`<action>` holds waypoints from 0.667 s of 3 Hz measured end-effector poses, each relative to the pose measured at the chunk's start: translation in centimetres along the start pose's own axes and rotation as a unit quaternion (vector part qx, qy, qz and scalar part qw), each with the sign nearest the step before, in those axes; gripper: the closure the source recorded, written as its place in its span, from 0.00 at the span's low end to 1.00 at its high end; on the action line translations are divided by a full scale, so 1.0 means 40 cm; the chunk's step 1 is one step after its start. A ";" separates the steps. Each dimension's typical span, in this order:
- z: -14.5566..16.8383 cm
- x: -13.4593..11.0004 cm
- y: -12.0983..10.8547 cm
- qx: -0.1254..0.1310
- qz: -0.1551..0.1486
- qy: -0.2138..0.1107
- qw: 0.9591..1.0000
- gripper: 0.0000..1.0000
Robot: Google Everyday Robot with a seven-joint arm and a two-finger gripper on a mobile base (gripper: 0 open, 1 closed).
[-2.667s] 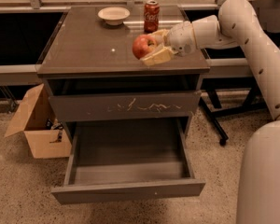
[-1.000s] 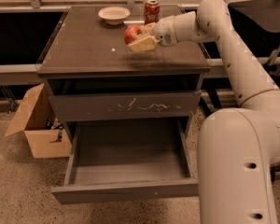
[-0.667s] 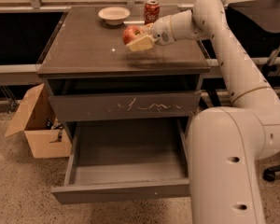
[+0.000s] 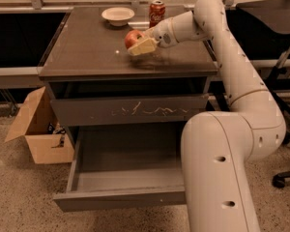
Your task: Pick apple from middle drawer and place on counter
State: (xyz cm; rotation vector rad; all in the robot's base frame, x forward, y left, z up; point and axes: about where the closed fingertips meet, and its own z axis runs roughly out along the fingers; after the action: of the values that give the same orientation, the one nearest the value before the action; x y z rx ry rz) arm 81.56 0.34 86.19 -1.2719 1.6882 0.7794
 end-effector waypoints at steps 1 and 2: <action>0.006 0.011 -0.011 0.000 0.010 0.004 1.000 0.00; 0.001 0.016 -0.019 0.002 0.014 0.004 1.000 0.00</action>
Offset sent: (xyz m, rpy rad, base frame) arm 0.0239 -0.0213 0.0044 0.0003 0.0236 -0.0352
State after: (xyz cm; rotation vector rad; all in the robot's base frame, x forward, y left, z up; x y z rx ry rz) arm 82.25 -0.10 85.62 -1.2517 1.7175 0.7878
